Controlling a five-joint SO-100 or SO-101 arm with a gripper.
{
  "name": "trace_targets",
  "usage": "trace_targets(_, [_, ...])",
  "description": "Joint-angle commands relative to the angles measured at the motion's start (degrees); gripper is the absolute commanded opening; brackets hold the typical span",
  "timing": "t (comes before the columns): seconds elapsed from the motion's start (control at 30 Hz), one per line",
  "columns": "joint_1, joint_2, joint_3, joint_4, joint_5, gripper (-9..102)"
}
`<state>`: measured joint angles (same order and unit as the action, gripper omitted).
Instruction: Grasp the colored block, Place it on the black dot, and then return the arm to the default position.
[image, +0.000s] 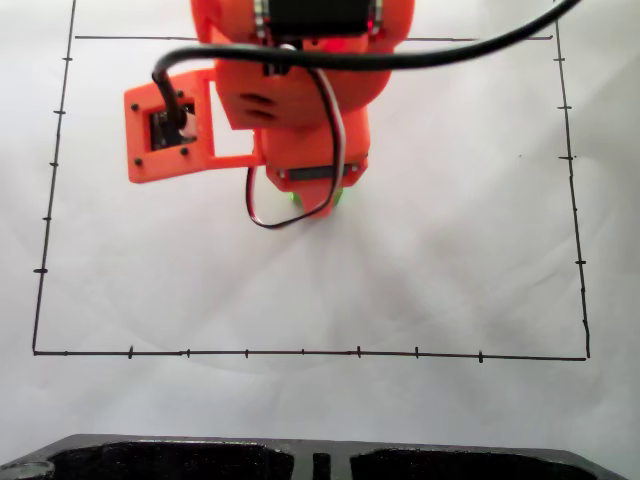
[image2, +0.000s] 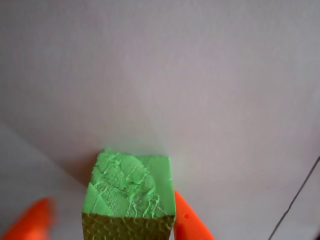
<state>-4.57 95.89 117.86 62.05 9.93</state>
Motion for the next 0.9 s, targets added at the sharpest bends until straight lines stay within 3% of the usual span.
trace_targets(0.0, [0.35, 0.79, 0.18, 0.88, -0.70, 36])
trace_targets(0.17, [0.62, 2.37, 0.26, 1.76, -1.41, 45])
trace_targets(0.5, [1.32, 15.21, 0.35, 10.11, -5.80, 48])
trace_targets(0.77, [7.03, 36.74, 3.34, 18.11, -16.52, 45])
trace_targets(0.87, [10.72, 47.02, 8.88, 18.90, -20.65, 37])
